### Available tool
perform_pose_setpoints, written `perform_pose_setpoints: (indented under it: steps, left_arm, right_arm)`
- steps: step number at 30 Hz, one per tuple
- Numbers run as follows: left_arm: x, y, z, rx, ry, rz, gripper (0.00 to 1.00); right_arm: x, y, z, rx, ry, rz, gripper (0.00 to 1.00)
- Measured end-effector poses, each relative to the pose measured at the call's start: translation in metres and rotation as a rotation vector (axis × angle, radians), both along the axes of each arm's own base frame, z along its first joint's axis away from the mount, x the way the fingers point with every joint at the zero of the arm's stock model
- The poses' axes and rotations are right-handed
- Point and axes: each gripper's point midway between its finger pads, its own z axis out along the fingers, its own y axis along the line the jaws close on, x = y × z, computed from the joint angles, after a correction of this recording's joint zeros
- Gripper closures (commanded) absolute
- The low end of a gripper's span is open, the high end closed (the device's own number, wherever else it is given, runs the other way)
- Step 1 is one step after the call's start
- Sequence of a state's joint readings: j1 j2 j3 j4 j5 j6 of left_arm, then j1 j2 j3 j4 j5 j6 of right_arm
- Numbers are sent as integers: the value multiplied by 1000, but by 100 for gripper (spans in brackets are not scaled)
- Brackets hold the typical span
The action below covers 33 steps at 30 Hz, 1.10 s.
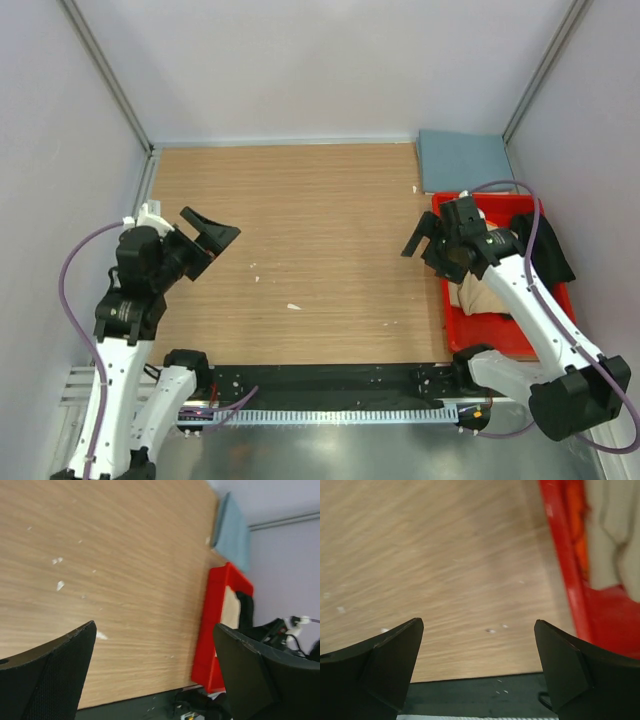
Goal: Fold and stack the t-shirts
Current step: Grab the tshirt from the pile
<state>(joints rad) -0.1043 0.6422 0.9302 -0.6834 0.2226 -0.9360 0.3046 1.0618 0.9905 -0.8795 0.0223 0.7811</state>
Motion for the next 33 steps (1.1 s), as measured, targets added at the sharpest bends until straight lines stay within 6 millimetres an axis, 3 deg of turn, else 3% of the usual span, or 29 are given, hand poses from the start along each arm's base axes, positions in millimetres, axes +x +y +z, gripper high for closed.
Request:
perform_pose_setpoints:
  steps: [2,5,8,12,15,18,24,28,33]
  left_arm:
    - [4,0,-21,47,104,-20,0]
    - [5,0,-43,122,219,-68,0]
    - [-3,-1,-45,169,217,-113,0]
    - [-21,-4,-20,216,118,-177,0]
    - [-36,-23,4,239,18,-313,0]
    - [-44,-40,13,268,-31,-440,5]
    - [-51,-58,1,325,-16,-583,25]
    - [-53,-59,-5,349,4,-609,28]
    - [-56,-56,-7,361,15,-609,29]
  right_arm:
    - [-14,-19,-12,-102,89,-23,0]
    - [-20,-41,-4,-209,125,-64,4]
    - [-10,-58,13,-248,79,-119,29]
    - [3,-96,11,-239,113,-257,55]
    - [14,-122,-10,-257,203,-328,55]
    - [28,-128,-34,-287,267,-296,56]
    - [78,-139,-58,-365,258,-200,62]
    - [115,-148,-61,-422,193,-160,58]
    - [133,-150,-75,-452,174,-91,54]
